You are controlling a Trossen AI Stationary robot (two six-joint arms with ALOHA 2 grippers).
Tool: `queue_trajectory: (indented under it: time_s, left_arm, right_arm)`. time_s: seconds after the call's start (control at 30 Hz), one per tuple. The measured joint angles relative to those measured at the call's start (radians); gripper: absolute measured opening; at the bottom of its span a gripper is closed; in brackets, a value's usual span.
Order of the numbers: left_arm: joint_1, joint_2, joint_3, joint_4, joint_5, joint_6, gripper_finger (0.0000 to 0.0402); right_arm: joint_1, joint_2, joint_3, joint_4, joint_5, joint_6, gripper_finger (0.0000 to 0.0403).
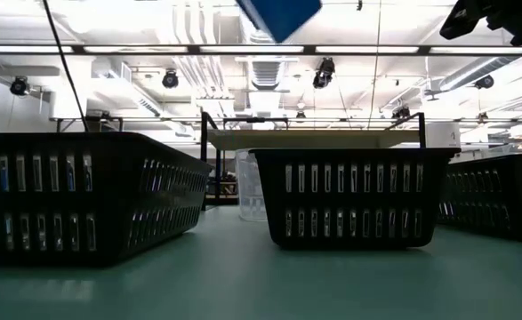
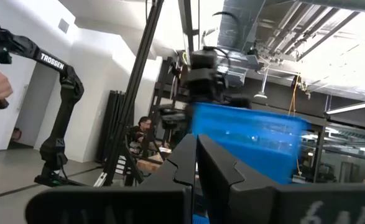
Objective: Stack baskets on shelf by color
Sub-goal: Put the top right blue bin on the shelf
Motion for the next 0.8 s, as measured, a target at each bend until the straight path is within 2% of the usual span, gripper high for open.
queue_trajectory:
  time_s: [0.43,0.6,0.8]
  left_arm:
    - [0.389,0.181,-0.004,-0.005,-0.003,0.098,0.0]
    - [0.456,0.221,-0.004,-0.008,-0.004,0.123,0.0]
    - [0.468,0.228,-0.004,-0.007,0.002,0.12,0.0]
  right_arm:
    - [0.0,-0.001,0.0,-0.007,0.0,0.0,0.0009]
    - [0.0,-0.001,0.0,-0.02,0.0,-0.002,0.0009]
    - [0.0,-0.001,0.0,-0.028,0.0,-0.003,0.0009]
